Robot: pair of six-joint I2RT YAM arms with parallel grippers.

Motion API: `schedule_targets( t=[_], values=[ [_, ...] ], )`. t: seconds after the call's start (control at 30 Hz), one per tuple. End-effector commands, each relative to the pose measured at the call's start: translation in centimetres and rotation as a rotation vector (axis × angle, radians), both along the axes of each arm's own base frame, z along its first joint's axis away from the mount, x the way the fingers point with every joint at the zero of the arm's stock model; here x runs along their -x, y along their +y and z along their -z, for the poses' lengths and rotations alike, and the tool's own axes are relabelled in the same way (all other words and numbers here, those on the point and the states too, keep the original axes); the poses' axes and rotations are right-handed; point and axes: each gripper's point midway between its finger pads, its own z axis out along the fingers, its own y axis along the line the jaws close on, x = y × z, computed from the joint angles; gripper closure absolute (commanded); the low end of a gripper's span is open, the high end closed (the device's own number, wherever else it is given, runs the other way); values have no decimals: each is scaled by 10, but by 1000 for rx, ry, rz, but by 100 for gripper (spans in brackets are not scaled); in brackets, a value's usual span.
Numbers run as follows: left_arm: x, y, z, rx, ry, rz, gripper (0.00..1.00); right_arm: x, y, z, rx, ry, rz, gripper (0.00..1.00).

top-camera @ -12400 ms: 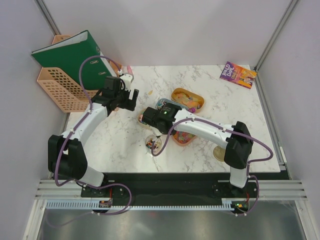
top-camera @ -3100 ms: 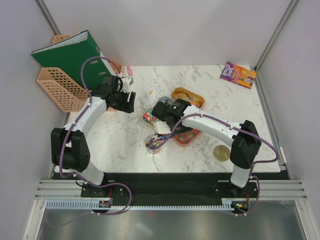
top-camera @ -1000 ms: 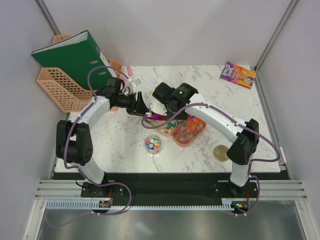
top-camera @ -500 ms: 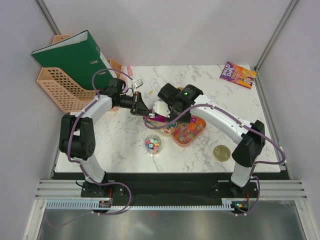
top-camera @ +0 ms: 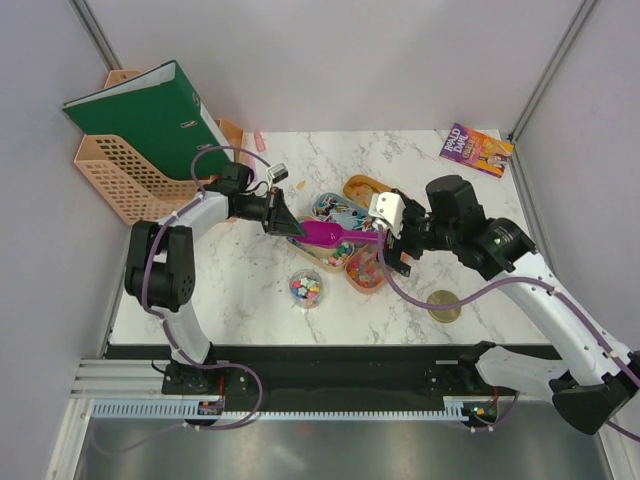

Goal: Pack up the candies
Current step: Adjust the spatula.

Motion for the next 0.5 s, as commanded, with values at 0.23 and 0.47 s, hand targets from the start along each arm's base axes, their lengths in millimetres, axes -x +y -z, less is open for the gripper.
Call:
schedule_targets(
  t=[0.23, 0.47],
  values=[
    [12, 4, -29, 186, -7, 87, 98, -13, 44, -8, -236, 132, -153, 9],
    [14, 4, -30, 186, -5, 87, 98, -24, 46, -3, -254, 173, -172, 16]
  ],
)
